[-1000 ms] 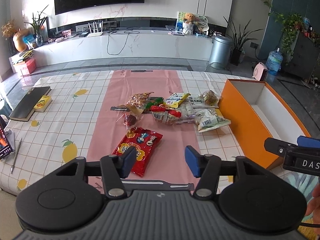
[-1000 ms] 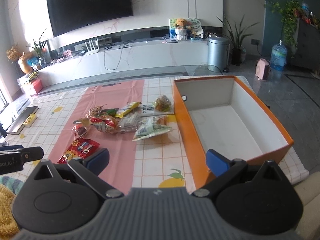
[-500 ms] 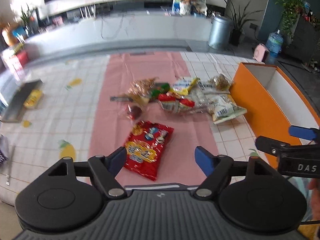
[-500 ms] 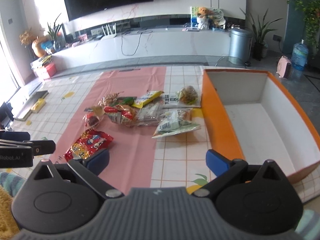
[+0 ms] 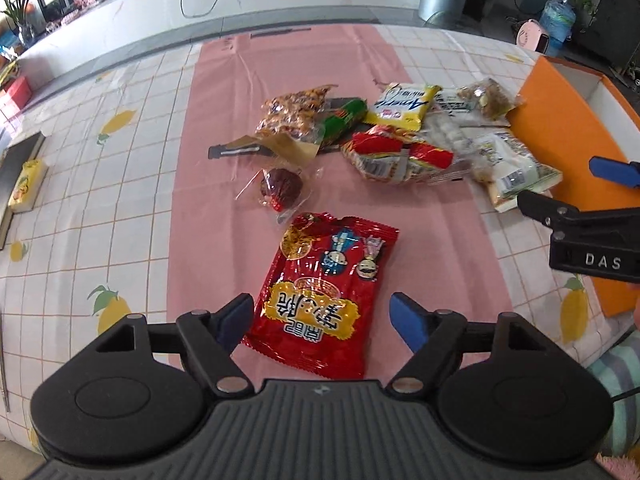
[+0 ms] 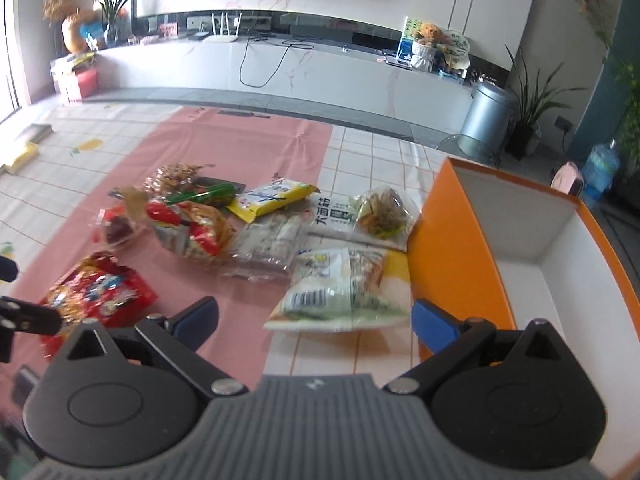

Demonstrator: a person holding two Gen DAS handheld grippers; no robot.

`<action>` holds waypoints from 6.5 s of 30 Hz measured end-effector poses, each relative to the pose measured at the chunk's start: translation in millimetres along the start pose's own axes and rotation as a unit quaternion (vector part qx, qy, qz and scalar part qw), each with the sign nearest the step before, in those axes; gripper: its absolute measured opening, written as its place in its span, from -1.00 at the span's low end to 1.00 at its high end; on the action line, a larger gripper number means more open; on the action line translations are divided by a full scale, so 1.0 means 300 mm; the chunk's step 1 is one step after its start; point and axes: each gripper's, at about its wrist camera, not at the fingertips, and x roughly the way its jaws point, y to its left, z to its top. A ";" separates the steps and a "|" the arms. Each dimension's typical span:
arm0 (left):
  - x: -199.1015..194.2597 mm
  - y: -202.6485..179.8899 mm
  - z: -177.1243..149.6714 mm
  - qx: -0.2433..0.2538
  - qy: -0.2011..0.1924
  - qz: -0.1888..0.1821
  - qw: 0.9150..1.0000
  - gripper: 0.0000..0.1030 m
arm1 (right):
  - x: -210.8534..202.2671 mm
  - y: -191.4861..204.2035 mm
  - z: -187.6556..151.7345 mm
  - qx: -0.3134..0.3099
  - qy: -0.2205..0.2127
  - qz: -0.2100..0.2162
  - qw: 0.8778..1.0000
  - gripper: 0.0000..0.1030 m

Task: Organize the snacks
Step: 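Grasp the red spicy-strip bag with the left tool while the right tool grasps the white bread bag, then carry the red bag with the left tool while the right tool carries the bread bag, then open the left tool over the box while the right tool releases the bread bag beside it, then withdraw both tools from the box back toward the snacks, then grasp the red-and-yellow fries-snack bag with the left tool while the right tool grasps the clear egg-tart tray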

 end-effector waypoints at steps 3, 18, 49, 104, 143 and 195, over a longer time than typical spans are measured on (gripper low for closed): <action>0.047 0.021 0.023 0.002 0.016 -0.004 1.000 0.76 | 0.069 -0.008 0.024 -0.004 0.008 -0.007 1.000 0.93; 0.183 -0.008 0.066 0.060 0.041 -0.019 0.997 0.79 | 0.284 -0.036 0.042 0.011 0.053 0.004 0.999 0.78; 0.051 -0.117 0.031 0.023 0.010 -0.006 1.000 0.52 | 0.089 -0.079 -0.055 0.072 0.062 0.040 0.995 0.26; 0.055 -1.129 0.367 0.218 0.075 -0.132 0.964 0.52 | -0.208 -0.916 -0.133 0.075 0.178 0.101 0.976 0.25; 0.064 -1.117 0.369 0.239 0.085 -0.100 0.962 0.61 | -0.064 -0.858 -0.151 0.038 0.252 0.094 0.962 0.56; -0.355 -0.171 -0.116 -0.053 -0.241 -0.068 0.967 0.62 | -0.531 -0.151 -0.144 0.125 -0.132 -0.010 0.983 0.63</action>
